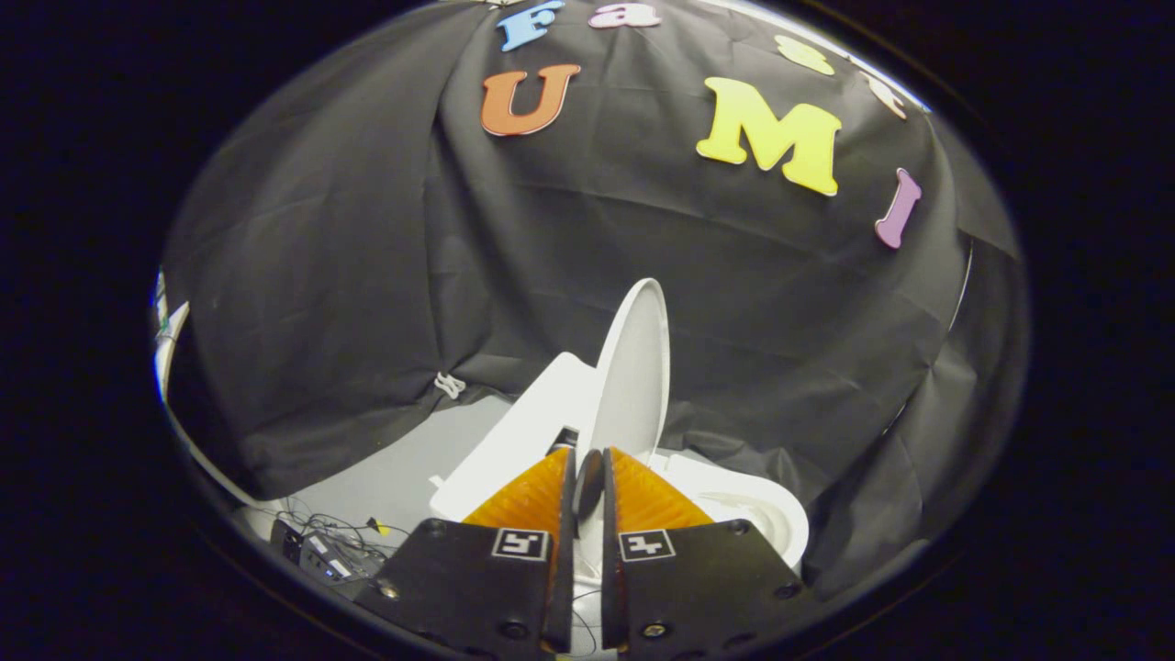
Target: Open the toilet lid.
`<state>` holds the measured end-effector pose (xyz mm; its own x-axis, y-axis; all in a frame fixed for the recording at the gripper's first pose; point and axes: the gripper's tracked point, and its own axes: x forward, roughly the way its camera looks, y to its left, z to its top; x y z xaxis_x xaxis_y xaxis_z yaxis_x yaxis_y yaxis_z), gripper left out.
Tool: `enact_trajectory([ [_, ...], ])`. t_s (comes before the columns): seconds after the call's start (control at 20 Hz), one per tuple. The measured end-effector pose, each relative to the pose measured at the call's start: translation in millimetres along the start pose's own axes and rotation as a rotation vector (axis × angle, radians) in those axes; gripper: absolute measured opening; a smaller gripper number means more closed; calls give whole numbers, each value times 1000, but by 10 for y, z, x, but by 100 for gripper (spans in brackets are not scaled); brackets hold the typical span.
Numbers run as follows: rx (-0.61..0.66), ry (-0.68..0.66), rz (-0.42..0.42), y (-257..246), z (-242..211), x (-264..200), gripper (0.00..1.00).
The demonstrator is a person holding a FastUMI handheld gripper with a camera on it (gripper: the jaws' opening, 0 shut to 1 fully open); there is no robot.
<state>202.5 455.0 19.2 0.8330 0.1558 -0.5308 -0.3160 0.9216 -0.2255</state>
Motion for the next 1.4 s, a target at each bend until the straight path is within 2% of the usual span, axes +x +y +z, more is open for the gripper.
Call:
enact_trajectory([
  [0.15, 93, 75, 119, 64, -233, -26, 44],
  [0.2, 132, 80, 133, 18, -259, -47, 45],
  [0.3, 175, 61, 137, -106, -231, -99, 49],
  [0.35, 186, 48, 140, -145, -241, -141, 56],
  [0.4, 186, 36, 140, -191, -250, -195, 57],
  [0.5, 177, 9, 141, -278, -305, -273, 66],
  [0.65, 166, -25, 111, -546, -455, -400, 92],
  [0.9, 174, -121, 65, -1141, -706, -730, 93],
  [1.2, 242, -258, 35, -1918, -1014, -1276, 93],
  [1.25, 249, -284, 25, -2021, -1065, -1373, 97],
  [1.4, 259, -349, -2, -2225, -1276, -1671, 96],
])
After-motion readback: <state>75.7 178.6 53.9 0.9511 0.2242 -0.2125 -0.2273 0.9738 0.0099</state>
